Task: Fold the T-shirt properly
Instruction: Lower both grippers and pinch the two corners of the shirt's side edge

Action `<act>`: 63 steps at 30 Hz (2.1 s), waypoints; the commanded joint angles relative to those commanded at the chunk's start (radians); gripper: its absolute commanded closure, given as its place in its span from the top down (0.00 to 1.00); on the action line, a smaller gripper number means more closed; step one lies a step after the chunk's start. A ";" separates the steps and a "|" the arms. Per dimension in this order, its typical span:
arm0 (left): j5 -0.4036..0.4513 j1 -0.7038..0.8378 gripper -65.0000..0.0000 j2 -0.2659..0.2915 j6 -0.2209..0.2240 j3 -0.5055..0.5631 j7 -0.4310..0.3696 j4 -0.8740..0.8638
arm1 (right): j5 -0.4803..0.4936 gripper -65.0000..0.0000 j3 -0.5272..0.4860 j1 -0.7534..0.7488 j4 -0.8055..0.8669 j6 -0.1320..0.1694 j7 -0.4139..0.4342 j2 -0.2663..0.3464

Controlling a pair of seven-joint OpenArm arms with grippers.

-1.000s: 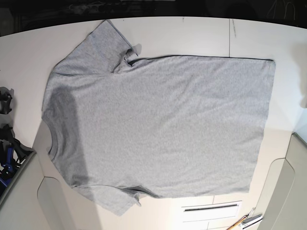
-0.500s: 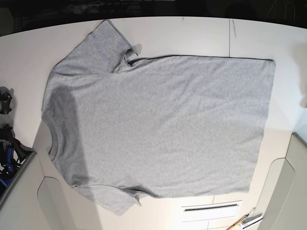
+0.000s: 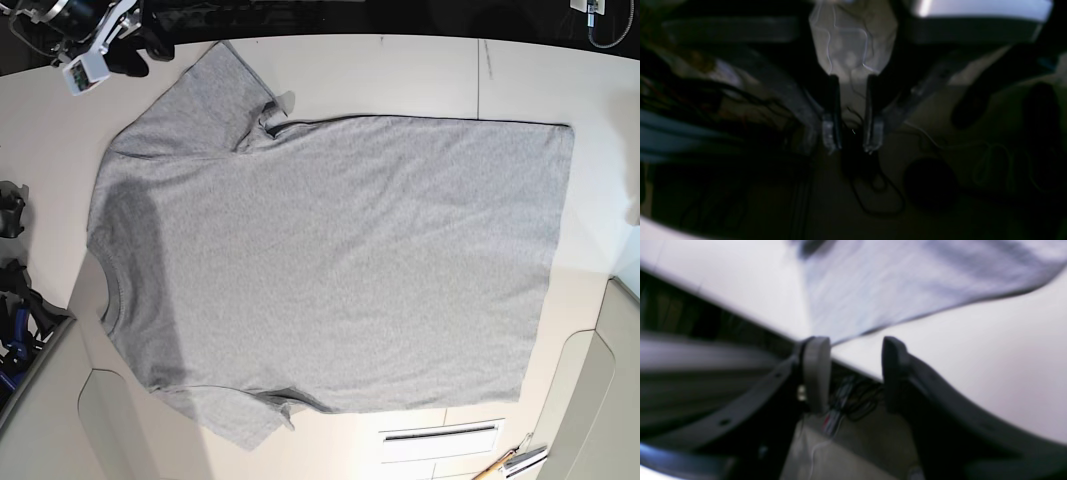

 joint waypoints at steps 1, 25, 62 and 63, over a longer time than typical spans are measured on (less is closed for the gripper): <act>-0.018 -0.012 0.48 -0.008 0.001 -0.006 0.000 0.000 | 0.011 0.45 0.017 0.018 -0.009 -0.014 -0.010 -0.007; -0.013 -0.441 0.74 -0.188 0.226 -0.041 0.000 -0.183 | 0.172 0.62 0.037 0.269 -0.321 0.023 -0.177 -0.174; -0.261 -0.695 0.74 -0.277 0.008 0.122 0.168 -0.594 | 0.196 0.62 0.018 0.305 -0.322 0.053 -0.180 -0.336; -0.253 -0.696 0.74 -0.276 0.008 0.122 0.168 -0.594 | 0.196 0.62 0.018 0.305 -0.322 0.053 -0.180 -0.336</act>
